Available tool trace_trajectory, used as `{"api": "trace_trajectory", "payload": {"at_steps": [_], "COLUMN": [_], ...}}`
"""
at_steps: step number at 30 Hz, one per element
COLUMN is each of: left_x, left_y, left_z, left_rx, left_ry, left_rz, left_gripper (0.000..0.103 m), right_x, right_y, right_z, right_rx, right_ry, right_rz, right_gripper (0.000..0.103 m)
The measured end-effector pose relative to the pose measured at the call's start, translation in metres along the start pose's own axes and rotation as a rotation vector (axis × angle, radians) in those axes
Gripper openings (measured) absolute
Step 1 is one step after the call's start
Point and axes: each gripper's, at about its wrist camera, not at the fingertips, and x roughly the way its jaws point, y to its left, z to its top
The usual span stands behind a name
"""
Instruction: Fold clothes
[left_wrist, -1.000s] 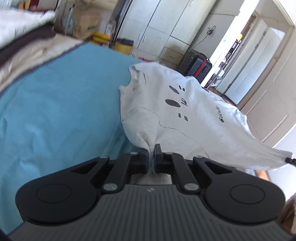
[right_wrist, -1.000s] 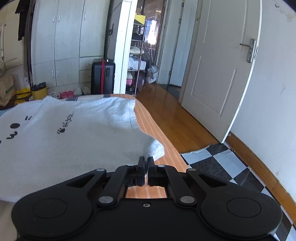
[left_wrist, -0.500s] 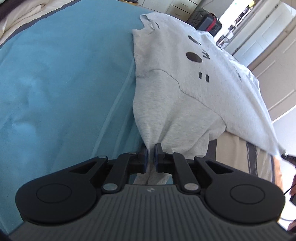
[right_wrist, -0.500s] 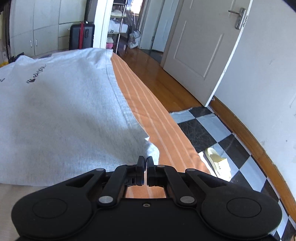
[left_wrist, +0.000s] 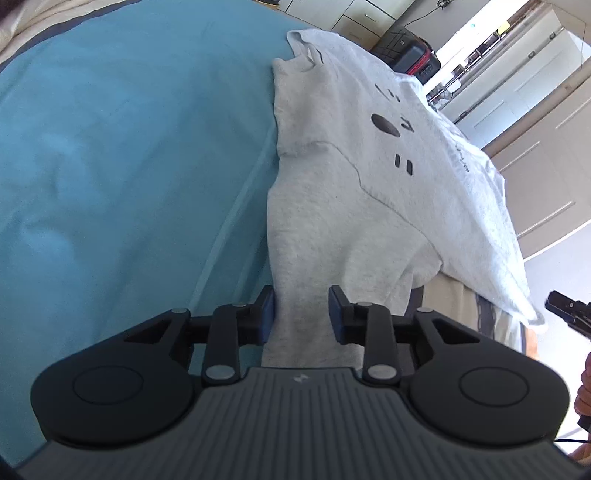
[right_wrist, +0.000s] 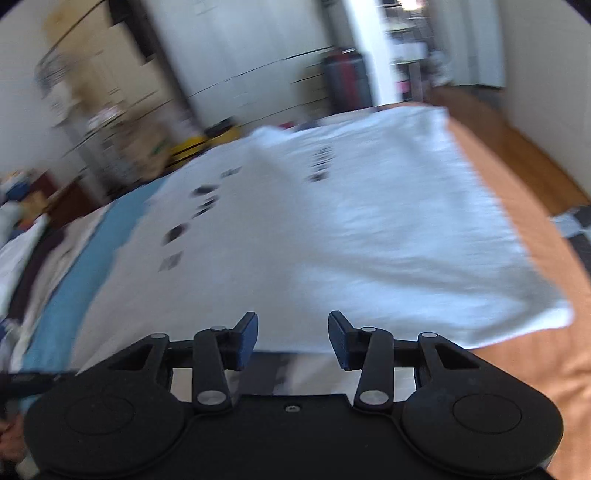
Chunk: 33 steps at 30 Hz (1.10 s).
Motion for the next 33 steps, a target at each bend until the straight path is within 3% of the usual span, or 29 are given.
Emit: {"api": "trace_trajectory", "payload": {"at_steps": [3, 6, 9, 11, 14, 15, 16, 17, 18, 19, 22, 24, 27, 30, 32, 33], "left_x": [0.000, 0.003, 0.006, 0.008, 0.010, 0.010, 0.010, 0.011, 0.009, 0.008, -0.008, -0.027, -0.043, -0.029, -0.016, -0.011], "left_y": [0.000, 0.007, 0.013, 0.018, 0.018, 0.017, 0.015, 0.014, 0.015, 0.015, 0.006, 0.004, 0.016, 0.015, 0.012, 0.013], "left_z": [-0.004, -0.004, -0.004, -0.004, -0.004, -0.004, -0.004, -0.004, -0.004, -0.004, -0.001, -0.002, -0.008, -0.006, -0.009, -0.011], "left_rx": [0.011, -0.034, -0.079, -0.109, -0.118, -0.114, -0.111, -0.107, -0.122, -0.138, -0.103, -0.089, -0.148, -0.098, -0.073, -0.078], "left_ry": [-0.004, 0.000, 0.004, 0.006, -0.011, -0.021, -0.031, -0.041, -0.052, -0.063, -0.114, -0.139, -0.125, -0.082, -0.031, -0.011], "left_rz": [-0.006, -0.037, -0.068, -0.088, -0.088, -0.082, -0.076, -0.071, -0.074, -0.079, -0.051, -0.065, -0.175, -0.021, 0.017, -0.009], "left_gripper": [0.036, 0.045, 0.045, 0.045, 0.040, 0.032, 0.022, 0.017, 0.008, 0.005, 0.005, 0.005, 0.005, 0.005, 0.007, 0.009], "right_x": [0.049, 0.095, 0.127, 0.147, 0.147, 0.146, 0.145, 0.144, 0.143, 0.140, 0.112, 0.093, 0.075, 0.076, 0.087, 0.089], "right_y": [0.051, 0.082, 0.113, 0.131, 0.149, 0.152, 0.156, 0.160, 0.165, 0.169, 0.163, 0.151, 0.134, 0.117, 0.108, 0.105], "right_z": [-0.008, -0.017, -0.033, -0.044, -0.055, -0.056, -0.057, -0.057, -0.056, -0.056, -0.051, -0.045, -0.044, -0.052, -0.060, -0.063], "right_rx": [-0.084, -0.059, -0.028, -0.047, -0.078, -0.084, -0.095, -0.137, -0.179, -0.216, -0.217, -0.170, -0.112, -0.094, -0.078, -0.067], "right_ry": [0.136, 0.260, 0.342, 0.391, 0.333, 0.318, 0.304, 0.297, 0.290, 0.281, 0.246, 0.281, 0.297, 0.285, 0.297, 0.301], "right_rz": [0.166, 0.291, 0.394, 0.381, 0.373, 0.379, 0.381, 0.355, 0.329, 0.308, 0.353, 0.364, 0.347, 0.256, 0.239, 0.256], "right_gripper": [0.048, 0.048, 0.049, 0.050, 0.060, 0.060, 0.048, 0.005, 0.006, 0.006, 0.005, 0.005, 0.005, 0.005, 0.005, 0.005]}}
